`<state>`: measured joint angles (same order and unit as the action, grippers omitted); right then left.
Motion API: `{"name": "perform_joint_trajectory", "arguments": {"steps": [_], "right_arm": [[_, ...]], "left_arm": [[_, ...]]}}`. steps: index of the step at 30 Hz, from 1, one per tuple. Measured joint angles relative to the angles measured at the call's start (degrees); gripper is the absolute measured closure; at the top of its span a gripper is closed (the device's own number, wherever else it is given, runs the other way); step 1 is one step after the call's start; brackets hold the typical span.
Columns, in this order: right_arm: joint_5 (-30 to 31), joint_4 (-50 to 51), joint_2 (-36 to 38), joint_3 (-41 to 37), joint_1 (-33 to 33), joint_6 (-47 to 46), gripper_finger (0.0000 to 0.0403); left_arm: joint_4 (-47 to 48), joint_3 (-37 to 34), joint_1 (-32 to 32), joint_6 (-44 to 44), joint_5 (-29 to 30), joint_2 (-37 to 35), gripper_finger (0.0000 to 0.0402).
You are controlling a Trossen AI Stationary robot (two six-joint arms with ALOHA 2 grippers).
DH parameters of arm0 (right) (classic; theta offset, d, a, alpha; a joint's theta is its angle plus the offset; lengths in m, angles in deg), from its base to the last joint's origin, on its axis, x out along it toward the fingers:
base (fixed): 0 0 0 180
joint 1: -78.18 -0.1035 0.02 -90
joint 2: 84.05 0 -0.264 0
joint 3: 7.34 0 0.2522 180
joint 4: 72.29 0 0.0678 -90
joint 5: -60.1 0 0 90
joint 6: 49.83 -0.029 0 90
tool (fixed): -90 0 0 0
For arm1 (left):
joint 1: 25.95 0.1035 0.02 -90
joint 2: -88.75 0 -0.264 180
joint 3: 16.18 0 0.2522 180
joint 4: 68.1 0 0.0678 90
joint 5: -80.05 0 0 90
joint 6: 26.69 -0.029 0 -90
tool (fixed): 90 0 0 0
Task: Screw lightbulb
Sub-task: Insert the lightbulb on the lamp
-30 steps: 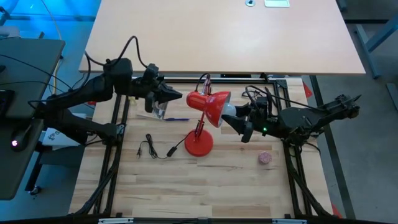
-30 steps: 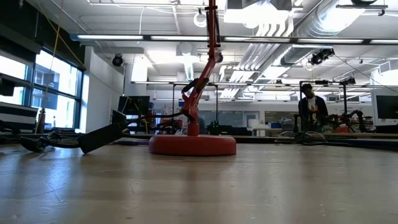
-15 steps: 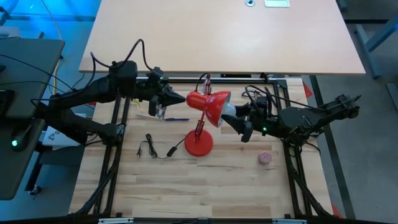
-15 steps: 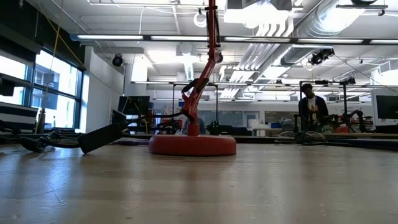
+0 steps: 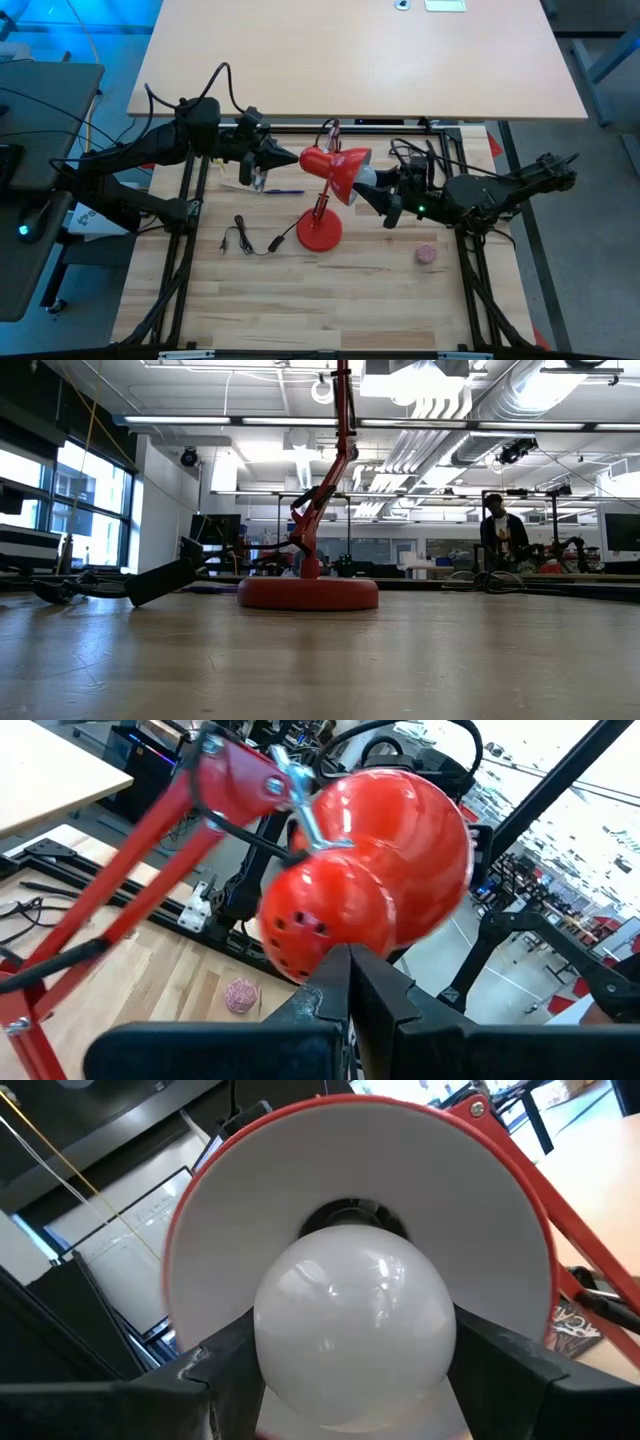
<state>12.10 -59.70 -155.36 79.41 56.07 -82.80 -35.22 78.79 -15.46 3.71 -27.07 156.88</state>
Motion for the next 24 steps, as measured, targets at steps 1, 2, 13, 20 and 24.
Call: {"name": "perform_joint_trajectory", "arguments": {"steps": [1, 2, 13, 20, 24], "right_arm": [[0.19, 0.00, -0.03, 0.00, 0.00, 0.00, 0.0148], [0.73, 0.00, -0.04, 0.00, 0.00, 0.01, 0.0148], [2.34, -1.26, -0.02, 0.00, -0.02, 2.03, 0.0148], [2.96, -2.43, -1.68, 0.00, 0.00, 2.64, 0.0148], [3.42, -3.80, -2.12, 0.00, -0.02, 4.69, 0.0148]], "left_arm": [[0.08, 0.00, 0.00, -0.01, 0.04, 0.01, 0.0402], [0.10, 0.00, 0.00, -0.01, 0.04, 0.01, 0.0401], [0.08, 0.00, 0.00, 0.47, 1.37, 0.01, 0.0401], [0.07, 0.00, 0.00, 0.48, 2.28, 0.01, 0.0402], [-0.05, 0.00, 0.00, 0.50, 2.37, -0.01, 0.0402]]}}
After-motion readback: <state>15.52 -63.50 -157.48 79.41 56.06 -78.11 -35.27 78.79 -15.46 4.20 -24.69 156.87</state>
